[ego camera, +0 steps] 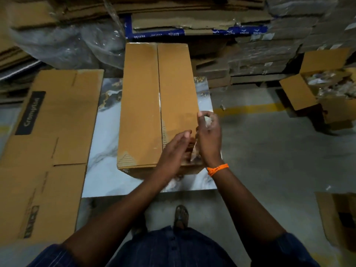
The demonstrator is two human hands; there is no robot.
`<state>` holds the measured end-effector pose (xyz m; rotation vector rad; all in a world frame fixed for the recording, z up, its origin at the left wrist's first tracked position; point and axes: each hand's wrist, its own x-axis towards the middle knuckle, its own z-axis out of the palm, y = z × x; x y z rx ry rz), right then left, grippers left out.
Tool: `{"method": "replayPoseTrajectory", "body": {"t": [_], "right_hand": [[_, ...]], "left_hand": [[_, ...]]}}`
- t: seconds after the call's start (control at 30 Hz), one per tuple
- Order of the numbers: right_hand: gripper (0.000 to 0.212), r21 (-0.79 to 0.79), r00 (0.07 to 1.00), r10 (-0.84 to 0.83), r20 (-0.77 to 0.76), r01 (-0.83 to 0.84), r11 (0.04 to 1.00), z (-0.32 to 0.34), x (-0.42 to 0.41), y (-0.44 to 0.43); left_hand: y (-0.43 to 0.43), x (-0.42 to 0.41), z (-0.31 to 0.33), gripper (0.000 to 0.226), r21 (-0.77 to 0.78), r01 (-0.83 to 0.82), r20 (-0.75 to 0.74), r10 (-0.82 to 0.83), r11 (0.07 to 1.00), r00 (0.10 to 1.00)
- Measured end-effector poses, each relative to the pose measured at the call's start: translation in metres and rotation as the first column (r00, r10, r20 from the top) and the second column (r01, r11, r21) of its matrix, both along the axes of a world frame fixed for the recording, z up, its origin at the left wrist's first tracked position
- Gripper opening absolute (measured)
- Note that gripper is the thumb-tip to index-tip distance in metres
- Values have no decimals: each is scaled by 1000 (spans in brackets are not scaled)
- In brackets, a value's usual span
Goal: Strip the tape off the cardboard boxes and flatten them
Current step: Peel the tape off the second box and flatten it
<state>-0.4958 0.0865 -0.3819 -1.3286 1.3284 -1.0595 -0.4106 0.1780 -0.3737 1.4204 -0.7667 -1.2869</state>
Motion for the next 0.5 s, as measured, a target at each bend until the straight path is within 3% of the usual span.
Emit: {"method": "replayPoseTrajectory", "body": {"t": [0.07,0.13,0.2,0.27,0.33,0.37,0.43,0.5], "right_hand": [[41,-70,994,68,-88,-74,995,14,22,14],[54,-95,946,221,-236,-249,964,24,31,25],[54,-108,826,408,-388,-481,870,25,32,32],[50,-142,741,507,-441,-615,775,21,26,35],[32,-212,757,502,-418,-619,757,17,16,31],[23,-219,772,505,-387,-609,763,18,11,27],[36,-201,784,522,-336,-601,773,23,1,17],[49,-160,758,541,-363,-623,766,26,-9,13]], "left_hand": [[-7,-18,15,53,163,-75,-447,141,984,884],[-13,-16,19,46,228,-186,-583,287,956,760],[-18,2,18,48,291,-253,-686,385,923,617],[-20,24,23,71,332,-227,-754,402,916,519],[-27,36,28,85,347,-200,-767,400,916,503],[-30,35,30,80,345,-223,-768,411,912,491],[-43,22,29,65,338,-260,-777,424,905,466],[-55,0,29,62,320,-289,-721,430,902,543]]}}
